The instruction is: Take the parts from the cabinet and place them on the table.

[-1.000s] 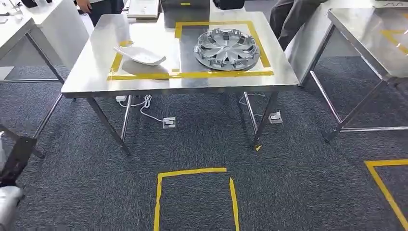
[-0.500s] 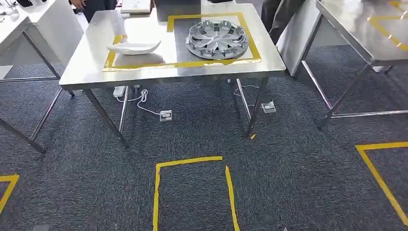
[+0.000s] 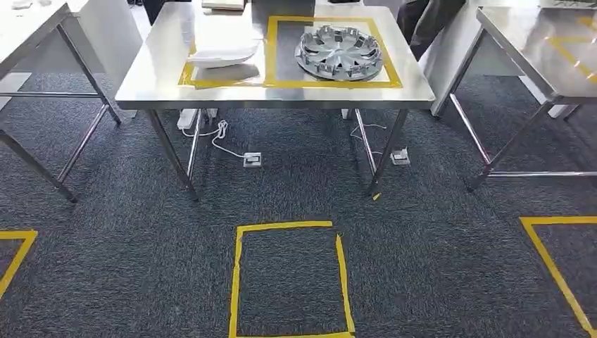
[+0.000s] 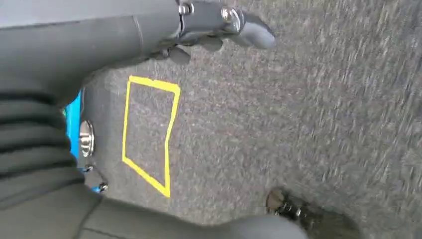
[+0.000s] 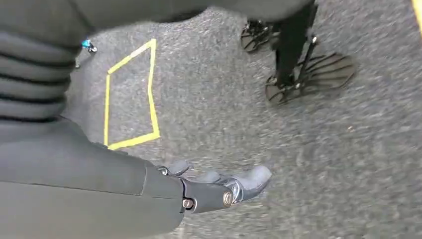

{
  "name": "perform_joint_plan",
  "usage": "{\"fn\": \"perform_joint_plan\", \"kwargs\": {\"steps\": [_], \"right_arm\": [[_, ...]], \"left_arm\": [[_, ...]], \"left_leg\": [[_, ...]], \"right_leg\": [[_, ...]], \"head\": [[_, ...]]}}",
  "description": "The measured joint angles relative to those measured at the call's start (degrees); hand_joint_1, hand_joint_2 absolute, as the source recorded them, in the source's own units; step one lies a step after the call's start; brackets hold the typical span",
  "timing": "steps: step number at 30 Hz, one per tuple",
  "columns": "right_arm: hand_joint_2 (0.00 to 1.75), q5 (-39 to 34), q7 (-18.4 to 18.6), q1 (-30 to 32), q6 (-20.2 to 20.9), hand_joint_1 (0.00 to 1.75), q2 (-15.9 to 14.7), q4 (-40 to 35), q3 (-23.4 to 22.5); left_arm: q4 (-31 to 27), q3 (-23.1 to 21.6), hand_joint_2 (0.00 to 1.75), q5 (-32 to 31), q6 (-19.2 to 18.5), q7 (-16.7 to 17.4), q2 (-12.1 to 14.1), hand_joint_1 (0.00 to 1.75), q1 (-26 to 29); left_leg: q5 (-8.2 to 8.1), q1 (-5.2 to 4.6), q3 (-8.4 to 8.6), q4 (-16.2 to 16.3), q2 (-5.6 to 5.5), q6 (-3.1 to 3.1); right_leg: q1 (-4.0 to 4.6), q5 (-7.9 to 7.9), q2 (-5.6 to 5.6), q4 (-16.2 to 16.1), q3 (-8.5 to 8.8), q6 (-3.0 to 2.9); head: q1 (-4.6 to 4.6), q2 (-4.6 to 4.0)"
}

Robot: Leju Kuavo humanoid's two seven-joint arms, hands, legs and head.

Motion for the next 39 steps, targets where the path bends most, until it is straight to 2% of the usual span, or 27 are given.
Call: {"fn": "perform_joint_plan", "kwargs": {"steps": [1, 2, 5, 6, 8, 9, 10, 15, 20, 25, 26, 27, 28, 39], "right_arm": [[1.75, -0.87, 0.02, 0.39, -0.33, 0.0, 0.0, -0.28, 0.97], [1.75, -1.77, -0.09, 0.79, -0.5, 0.0, 0.0, -0.68, 2.06], [1.75, -4.8, -1.18, 1.95, -1.15, 0.0, -0.02, -1.66, 5.56], [1.75, -5.79, -1.53, 2.4, -1.38, 0.0, -0.04, -2.06, 6.69], [1.75, -8.02, -2.3, 3.23, -1.77, 0.0, -0.13, -2.97, 9.6], [1.75, -9.01, -2.71, 3.63, -2.01, 0.0, -0.15, -3.37, 11.04], [1.75, -9.99, -3.08, 4.05, -2.14, 0.0, -0.17, -3.83, 12.57], [1.75, -14.91, -4.85, 5.93, -3.1, 0.0, -0.44, -6.08, 20.07], [1.75, -20.08, -6.64, 7.83, -4.02, 0.0, -0.79, -8.35, 27.11], [1.75, -24.13, -8.11, 9.13, -4.79, 0.0, -1.07, -9.84, 32.13], [1.75, -24.39, -8.18, 9.31, -4.91, 0.0, -1.11, -10.07, 32.93], [1.75, -24.52, -8.18, 9.44, -4.94, 0.0, -1.11, -10.25, 33.39], [0.0, -24.56, -8.2, 9.56, -4.96, 0.0, -1.14, -10.47, 33.85], [0.0, -24.85, -8.22, 9.84, -5.0, 0.0, -1.27, -11.06, 35.97]], "left_arm": [[-0.26, -0.09, 1.75, -0.04, -0.09, -0.22, -0.39, 0.0, 0.42], [-0.59, -0.17, 1.75, -0.04, -0.37, -0.42, -0.7, 0.0, 0.85], [-1.59, -0.81, 1.75, 0.28, -1.66, -1.24, -1.46, 0.0, 2.02], [-1.92, -1.2, 1.75, 0.57, -2.06, -1.51, -1.62, 0.0, 2.44], [-2.91, -1.99, 1.75, 0.94, -3.02, -2.19, -1.9, 0.0, 3.28], [-3.3, -2.32, 1.75, 1.23, -3.35, -2.4, -1.97, 0.0, 3.67], [-3.76, -2.8, 1.75, 1.34, -3.76, -2.69, -2.05, 0.0, 4.07], [-6.03, -4.87, 1.75, 2.45, -5.86, -4.07, -2.49, 0.0, 5.95], [-8.35, -7.17, 1.75, 3.63, -8.02, -5.53, -2.82, 0.0, 7.81], [-9.88, -8.72, 1.75, 4.59, -9.71, -6.6, -3.06, 0.0, 9.09], [-10.07, -8.76, 0.0, 4.68, -9.79, -6.71, -3.15, 0.0, 9.22], [-10.27, -8.83, 0.0, 4.7, -9.83, -6.77, -3.19, 0.0, 9.33], [-10.44, -9.02, 0.0, 4.7, -9.94, -6.8, -3.21, 0.0, 9.44], [-11.32, -10.12, 0.0, 4.74, -10.05, -6.84, -3.28, 0.0, 9.87]], "left_leg": [[0.14, -0.17, -0.07, -0.04, 0.0, 0.23], [0.24, -0.29, -0.21, -0.03, 0.03, 0.4], [0.32, -0.5, -0.5, 0.05, 0.06, 0.53], [0.32, -0.53, -0.54, 0.07, 0.06, 0.54], [0.29, -0.61, -0.65, 0.11, 0.06, 0.58], [0.29, -0.64, -0.68, 0.13, 0.07, 0.59], [0.28, -0.64, -0.69, 0.13, 0.08, 0.59], [0.27, -0.63, -0.65, 0.07, 0.08, 0.58], [0.39, -0.59, -0.67, 0.02, 0.07, 0.39], [0.49, -0.57, -0.68, 0.0, 0.07, 0.26], [0.49, -0.57, -0.67, 0.0, 0.07, 0.26], [0.51, -0.57, -0.67, 0.0, 0.07, 0.24], [0.52, -0.57, -0.68, 0.0, 0.07, 0.24], [0.58, -0.57, -0.67, 0.0, 0.07, 0.22]], "right_leg": [[0.01, 0.2, 0.08, 0.02, -0.1, -0.49], [-0.08, 0.45, 0.1, -0.08, -0.15, -0.2], [-0.29, 0.94, 0.17, -0.44, -0.24, 1.19], [-0.35, 0.95, 0.17, -0.58, -0.21, 1.9], [-0.59, 0.92, 0.17, -0.79, -0.18, 3.95], [-0.68, 0.88, 0.17, -0.84, -0.19, 4.76], [-0.71, 0.83, 0.17, -0.85, -0.19, 5.12], [-0.69, 0.65, 0.15, -0.62, -0.34, 5.38], [-0.66, 0.63, 0.15, -0.44, -0.49, 5.37], [-0.66, 0.64, 0.15, -0.36, -0.55, 5.34], [-0.66, 0.64, 0.15, -0.35, -0.55, 5.34], [-0.66, 0.64, 0.15, -0.34, -0.55, 5.34], [-0.66, 0.65, 0.15, -0.33, -0.55, 5.33], [-0.66, 0.69, 0.15, -0.26, -0.58, 5.28]], "head": [[-0.02, 0.02], [0.0, 0.0], [-0.02, 0.0], [-0.02, 0.0], [-0.02, 0.0], [-0.02, 0.0], [-0.04, 0.0], [-0.04, 0.02], [-0.04, 0.0], [-0.04, 0.0], [-0.04, 0.02], [-0.04, 0.02], [-0.04, 0.0], [-0.04, 0.0]]}}
